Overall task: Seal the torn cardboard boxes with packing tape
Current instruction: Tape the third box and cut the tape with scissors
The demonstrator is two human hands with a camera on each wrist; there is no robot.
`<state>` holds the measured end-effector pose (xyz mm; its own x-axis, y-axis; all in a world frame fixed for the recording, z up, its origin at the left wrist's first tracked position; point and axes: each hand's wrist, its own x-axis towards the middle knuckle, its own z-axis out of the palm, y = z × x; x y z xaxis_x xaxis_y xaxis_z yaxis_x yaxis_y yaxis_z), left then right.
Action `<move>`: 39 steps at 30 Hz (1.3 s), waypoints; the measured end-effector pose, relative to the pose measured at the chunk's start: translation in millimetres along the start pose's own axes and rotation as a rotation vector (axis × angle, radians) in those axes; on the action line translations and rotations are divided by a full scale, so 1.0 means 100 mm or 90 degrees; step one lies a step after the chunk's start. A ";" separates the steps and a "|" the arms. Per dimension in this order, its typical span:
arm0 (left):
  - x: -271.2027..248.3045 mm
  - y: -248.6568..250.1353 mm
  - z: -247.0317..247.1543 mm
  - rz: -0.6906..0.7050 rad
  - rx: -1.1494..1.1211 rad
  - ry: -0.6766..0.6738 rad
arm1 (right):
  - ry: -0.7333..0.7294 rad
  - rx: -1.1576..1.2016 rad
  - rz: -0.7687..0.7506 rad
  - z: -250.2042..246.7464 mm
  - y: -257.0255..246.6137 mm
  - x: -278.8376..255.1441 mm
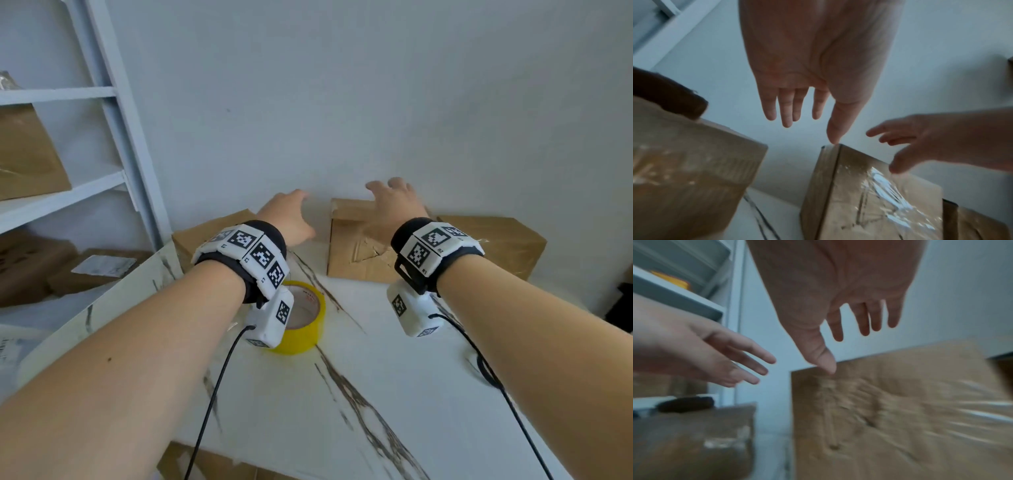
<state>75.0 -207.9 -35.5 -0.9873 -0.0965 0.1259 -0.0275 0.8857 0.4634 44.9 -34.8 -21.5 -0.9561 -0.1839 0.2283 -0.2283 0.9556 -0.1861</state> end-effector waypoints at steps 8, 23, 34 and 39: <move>-0.24 -0.85 -0.33 -0.164 -0.116 0.152 | -0.190 0.183 -0.043 0.26 -1.04 0.04; -0.38 -1.35 -0.36 -0.292 -0.384 0.109 | -0.312 0.476 0.152 0.55 -1.20 0.14; -0.58 -0.72 -0.66 -0.130 -0.327 0.234 | -0.127 0.482 0.119 -0.24 -0.87 -0.33; -0.77 -0.17 -0.59 -0.067 -0.420 0.275 | -0.067 0.460 0.105 -0.53 -0.40 -0.64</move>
<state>161.0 -242.4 -1.4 -0.8332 -0.4519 0.3186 0.1139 0.4235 0.8987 124.4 -49.1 22.0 -0.9926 -0.1072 0.0577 -0.1102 0.5904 -0.7996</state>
